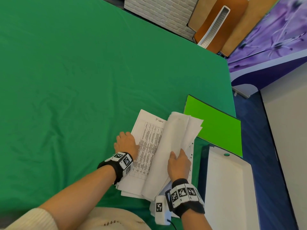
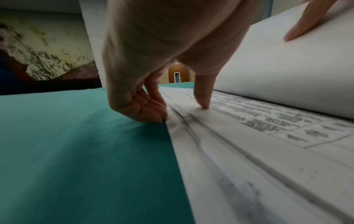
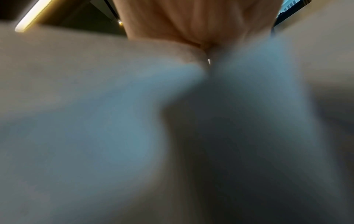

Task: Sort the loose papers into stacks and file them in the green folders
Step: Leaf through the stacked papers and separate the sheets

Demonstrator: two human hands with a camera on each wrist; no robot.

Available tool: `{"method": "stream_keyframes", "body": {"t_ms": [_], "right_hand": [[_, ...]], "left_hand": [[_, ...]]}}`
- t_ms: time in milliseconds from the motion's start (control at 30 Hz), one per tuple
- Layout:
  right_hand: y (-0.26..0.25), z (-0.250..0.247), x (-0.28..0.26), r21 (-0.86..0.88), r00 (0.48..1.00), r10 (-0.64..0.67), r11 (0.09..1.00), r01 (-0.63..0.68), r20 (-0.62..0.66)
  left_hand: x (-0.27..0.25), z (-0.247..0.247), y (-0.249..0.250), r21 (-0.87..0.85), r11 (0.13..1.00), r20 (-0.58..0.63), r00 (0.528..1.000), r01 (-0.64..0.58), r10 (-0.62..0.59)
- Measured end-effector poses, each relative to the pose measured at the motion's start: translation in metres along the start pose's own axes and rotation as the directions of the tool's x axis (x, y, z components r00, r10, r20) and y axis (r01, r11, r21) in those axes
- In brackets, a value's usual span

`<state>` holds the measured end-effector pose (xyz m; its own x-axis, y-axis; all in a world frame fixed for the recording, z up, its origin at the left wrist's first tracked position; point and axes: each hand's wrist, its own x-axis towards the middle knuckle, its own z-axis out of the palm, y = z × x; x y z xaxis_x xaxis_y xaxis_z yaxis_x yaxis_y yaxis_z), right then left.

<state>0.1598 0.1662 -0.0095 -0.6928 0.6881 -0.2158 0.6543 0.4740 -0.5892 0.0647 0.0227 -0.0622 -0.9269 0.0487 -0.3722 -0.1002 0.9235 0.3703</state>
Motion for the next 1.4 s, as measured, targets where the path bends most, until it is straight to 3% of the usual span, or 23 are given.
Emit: {"method": "stream_keyframes", "body": {"t_ms": [300, 567, 667, 800, 933, 1133, 1400], "right_hand": [[-0.003, 0.002, -0.002, 0.001, 1.000, -0.021, 1.000, 0.021, -0.001], [-0.003, 0.007, -0.003, -0.008, 0.998, -0.026, 1.000, 0.025, -0.050], [-0.003, 0.007, -0.005, 0.037, 0.993, -0.072, 0.996, 0.076, -0.095], [-0.002, 0.007, -0.002, -0.117, 0.988, -0.142, 0.984, 0.134, -0.064], [-0.003, 0.007, 0.000, -0.153, 0.990, -0.136, 0.980, 0.129, -0.036], [-0.015, 0.009, -0.001, -0.111, 0.993, -0.116, 0.987, 0.114, -0.017], [-0.003, 0.014, 0.007, -0.215, 0.985, -0.165, 0.965, 0.151, -0.049]], "left_hand": [[0.001, -0.006, -0.002, -0.075, 0.994, -0.085, 0.994, -0.079, 0.073], [0.005, -0.013, 0.002, -0.361, 0.921, -0.099, 0.988, -0.148, 0.120], [0.008, -0.013, 0.002, -0.436, 0.894, -0.051, 0.994, -0.108, 0.095], [0.011, -0.015, 0.002, -0.581, 0.813, 0.018, 0.998, -0.045, 0.068], [0.010, -0.020, 0.012, -0.693, 0.720, 0.065, 0.993, -0.030, 0.103], [-0.001, -0.021, 0.034, -0.864, 0.497, 0.246, 0.928, 0.080, 0.279], [0.001, -0.015, 0.039, -0.815, 0.577, 0.227, 0.943, 0.046, 0.245]]}}
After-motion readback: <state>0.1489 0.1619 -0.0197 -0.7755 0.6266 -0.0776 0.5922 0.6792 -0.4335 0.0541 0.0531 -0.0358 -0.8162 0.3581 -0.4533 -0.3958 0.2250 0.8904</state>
